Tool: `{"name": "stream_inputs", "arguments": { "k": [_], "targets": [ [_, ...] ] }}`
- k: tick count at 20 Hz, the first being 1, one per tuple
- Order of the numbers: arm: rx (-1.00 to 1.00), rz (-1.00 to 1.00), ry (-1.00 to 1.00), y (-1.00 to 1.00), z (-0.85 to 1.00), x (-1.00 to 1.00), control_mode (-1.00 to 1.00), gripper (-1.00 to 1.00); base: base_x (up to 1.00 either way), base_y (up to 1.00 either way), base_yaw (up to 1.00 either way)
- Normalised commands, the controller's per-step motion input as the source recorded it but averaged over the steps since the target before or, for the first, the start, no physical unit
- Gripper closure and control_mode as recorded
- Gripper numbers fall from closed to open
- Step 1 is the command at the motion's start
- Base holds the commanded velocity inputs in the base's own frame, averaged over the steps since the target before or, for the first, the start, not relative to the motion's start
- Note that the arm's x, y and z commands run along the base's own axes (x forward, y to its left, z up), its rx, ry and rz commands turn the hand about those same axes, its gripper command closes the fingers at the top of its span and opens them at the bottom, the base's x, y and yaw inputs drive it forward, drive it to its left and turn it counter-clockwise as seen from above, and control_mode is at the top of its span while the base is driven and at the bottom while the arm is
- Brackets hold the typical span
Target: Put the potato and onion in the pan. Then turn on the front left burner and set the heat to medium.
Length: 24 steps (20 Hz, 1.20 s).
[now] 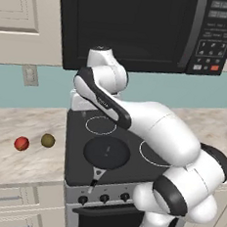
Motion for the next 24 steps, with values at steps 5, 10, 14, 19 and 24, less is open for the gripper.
{"name": "stream_inputs", "arguments": {
  "k": [5, 10, 14, 19, 24],
  "targets": [
    [0.00, -0.01, 0.06, 0.42, -0.62, 0.03, -1.00, -1.00, 0.00, 0.00, 0.00],
    [0.01, -0.02, 0.00, 0.43, -0.72, 0.13, -1.00, -1.00, 0.00, 0.00, 0.00],
    [0.02, 0.00, 0.00, 0.48, -0.52, 0.18, -1.00, -1.00, 0.00, 0.00, 0.00],
    [0.02, 0.01, 0.03, 0.42, -0.10, 0.12, -1.00, -1.00, 0.00, 0.00, 0.00],
    [0.00, 0.00, 0.06, 0.30, 0.00, 0.27, -1.00, -1.00, 0.00, 0.00, 0.00]
  ]
}}
